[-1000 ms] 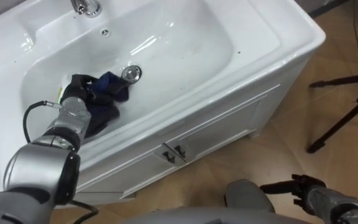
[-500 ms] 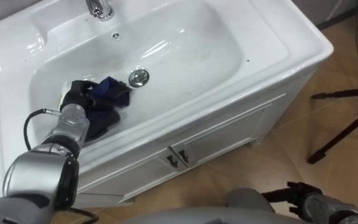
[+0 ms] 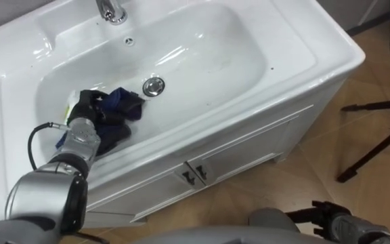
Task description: Wipe basin
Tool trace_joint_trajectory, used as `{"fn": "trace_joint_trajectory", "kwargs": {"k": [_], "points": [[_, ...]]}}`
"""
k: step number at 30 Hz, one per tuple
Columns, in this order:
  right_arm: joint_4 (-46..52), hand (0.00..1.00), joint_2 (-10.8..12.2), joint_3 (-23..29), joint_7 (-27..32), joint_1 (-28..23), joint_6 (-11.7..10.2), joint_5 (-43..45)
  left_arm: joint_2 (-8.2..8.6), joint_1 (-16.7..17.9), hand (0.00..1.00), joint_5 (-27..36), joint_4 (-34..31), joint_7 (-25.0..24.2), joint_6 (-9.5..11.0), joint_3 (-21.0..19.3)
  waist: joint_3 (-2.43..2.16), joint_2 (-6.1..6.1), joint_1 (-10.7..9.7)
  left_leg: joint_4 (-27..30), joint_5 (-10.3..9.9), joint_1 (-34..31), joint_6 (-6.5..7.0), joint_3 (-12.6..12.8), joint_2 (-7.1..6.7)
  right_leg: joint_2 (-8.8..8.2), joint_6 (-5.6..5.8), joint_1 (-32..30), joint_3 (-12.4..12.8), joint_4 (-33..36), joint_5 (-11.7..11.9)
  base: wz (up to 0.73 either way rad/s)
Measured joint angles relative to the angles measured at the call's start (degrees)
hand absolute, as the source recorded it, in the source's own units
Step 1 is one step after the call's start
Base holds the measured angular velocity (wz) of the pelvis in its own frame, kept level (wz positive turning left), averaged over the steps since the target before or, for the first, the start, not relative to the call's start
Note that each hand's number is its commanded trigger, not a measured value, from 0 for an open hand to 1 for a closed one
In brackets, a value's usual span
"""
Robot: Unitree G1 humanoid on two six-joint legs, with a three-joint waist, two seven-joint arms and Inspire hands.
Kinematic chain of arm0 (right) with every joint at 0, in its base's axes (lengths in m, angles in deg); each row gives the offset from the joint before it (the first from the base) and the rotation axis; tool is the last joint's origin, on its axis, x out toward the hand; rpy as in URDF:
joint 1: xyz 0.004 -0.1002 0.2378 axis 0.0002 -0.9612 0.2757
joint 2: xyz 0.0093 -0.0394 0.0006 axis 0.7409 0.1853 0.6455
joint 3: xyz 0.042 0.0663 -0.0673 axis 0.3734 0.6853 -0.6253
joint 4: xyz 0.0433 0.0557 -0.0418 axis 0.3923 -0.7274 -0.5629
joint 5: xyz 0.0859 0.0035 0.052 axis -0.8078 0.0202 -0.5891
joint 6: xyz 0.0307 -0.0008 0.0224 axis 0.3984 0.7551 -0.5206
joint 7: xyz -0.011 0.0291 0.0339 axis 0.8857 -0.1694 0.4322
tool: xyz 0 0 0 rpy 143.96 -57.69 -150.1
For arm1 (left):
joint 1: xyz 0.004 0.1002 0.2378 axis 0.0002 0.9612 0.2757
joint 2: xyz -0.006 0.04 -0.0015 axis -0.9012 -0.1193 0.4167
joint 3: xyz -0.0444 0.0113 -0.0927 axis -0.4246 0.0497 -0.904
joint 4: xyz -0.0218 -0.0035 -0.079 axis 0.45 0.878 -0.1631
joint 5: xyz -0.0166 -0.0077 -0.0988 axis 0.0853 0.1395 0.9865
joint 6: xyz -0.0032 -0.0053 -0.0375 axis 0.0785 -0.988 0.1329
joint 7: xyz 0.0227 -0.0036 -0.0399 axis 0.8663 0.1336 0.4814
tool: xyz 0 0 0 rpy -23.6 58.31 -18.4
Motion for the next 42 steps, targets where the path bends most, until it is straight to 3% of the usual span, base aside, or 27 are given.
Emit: {"fn": "trace_joint_trajectory", "kwargs": {"k": [3, 5, 8, 13, 18, 22, 26, 31, 35, 37, 42], "points": [[0.01, 0.00, 0.62, -0.18, 0.20, 0.35, -0.15, 0.10, 0.60, -1.03, 1.00, 0.36, -0.44, 1.80, -0.04, 0.08, 0.58, -0.78, -0.23, 0.34, 0.00, -0.15, 0.01, -0.10, -0.09, -0.13, 0.07, -0.17, -0.04, 0.56, -0.34, 0.05], [0.02, 0.00, 0.91, -1.33, 0.77, 0.99, -0.14, -0.18, 0.56, -1.63, 1.00, 2.99, -0.88, 2.58, -0.10, 1.88, 0.72, -1.08, -0.76, 1.22, -0.03, -1.50, 0.06, -0.88, -0.09, -0.29, 0.10, -1.05, -0.32, 0.97, -0.37, 0.14], [0.01, 0.00, 1.37, -3.23, 1.66, 3.40, -0.19, -0.43, 0.94, -4.71, 1.00, 7.48, -1.02, 3.34, -0.47, 3.42, 1.69, -1.37, -1.88, 2.35, 0.22, -4.38, 0.53, -1.36, -0.01, -0.40, 0.33, -3.28, -0.81, 1.18, 0.19, 0.13], [-0.64, 0.00, 1.99, -6.06, 2.33, 5.93, -0.86, -1.45, 3.91, -9.74, 1.00, 16.59, -1.77, 3.90, -2.93, 5.15, 2.65, -1.39, -5.13, 3.82, 0.44, -7.60, 0.94, -2.10, -0.14, -1.15, 0.45, -5.25, -2.14, 1.32, 0.66, 0.15], [-0.49, 0.00, 2.84, -7.91, 2.33, 6.85, -1.01, -2.27, 6.14, -13.26, 1.00, 21.57, -3.32, 3.07, -3.91, 10.06, 3.01, -1.56, -8.02, 4.31, 0.39, -8.42, 1.03, -1.40, -0.08, -1.17, 0.48, -6.34, -1.78, 2.01, 0.61, -0.03], [0.35, 0.00, 3.00, -8.95, 2.39, 7.63, -1.48, -2.70, 8.86, -17.44, 1.00, 22.54, -3.51, 1.95, -3.61, 10.61, 3.38, -1.19, -9.90, 5.42, 0.38, -10.51, 1.04, -1.13, 0.18, -1.20, 0.28, -8.02, -1.92, 2.23, 0.79, 0.00], [0.35, 0.00, 2.98, -8.89, 2.49, 7.86, -1.94, -3.20, 9.32, -18.24, 1.00, 22.63, -5.65, 1.71, -3.64, 10.75, 3.77, -0.68, -11.04, 5.43, 0.38, -11.13, 1.04, -0.56, 0.30, -1.03, 0.18, -9.24, -1.52, 2.89, 0.72, -0.03], [0.33, 0.00, 2.94, -8.83, 2.65, 7.82, -1.99, -4.73, 9.27, -18.26, 1.00, 22.65, -6.82, 1.73, -3.69, 11.39, 3.78, -0.20, -11.59, 5.19, 0.38, -11.17, 1.04, 0.15, 0.25, -1.00, 0.25, -9.77, -0.86, 3.12, 0.78, -0.07], [-0.10, 0.00, 2.87, -8.86, 1.59, 8.50, -2.03, -4.94, 9.24, -18.78, 1.00, 22.57, -7.55, 1.71, -3.68, 13.48, 4.03, 0.25, -12.39, 5.23, 0.13, -11.41, 1.43, 0.15, 0.21, -1.02, 0.49, -9.92, -0.90, 3.09, 0.95, 0.03], [-0.10, 0.00, 2.49, -9.00, 1.11, 9.07, -2.42, -4.93, 9.40, -18.85, 1.00, 22.56, -8.41, 1.71, -3.68, 13.72, 4.39, 1.02, -12.66, 5.22, -0.03, -11.60, 1.65, 0.22, 0.20, -1.05, 0.68, -10.00, -0.90, 2.92, 1.10, 0.00], [-0.20, 0.00, 2.16, -10.59, 1.10, 9.29, -3.27, -5.22, 9.38, -18.84, 1.00, 22.63, -12.10, 1.76, -3.70, 17.21, 4.47, 1.44, -12.63, 5.15, -0.04, -12.07, 1.68, 0.16, 0.18, -1.06, 0.73, -10.06, -0.90, 2.91, 1.21, 0.02]]}}
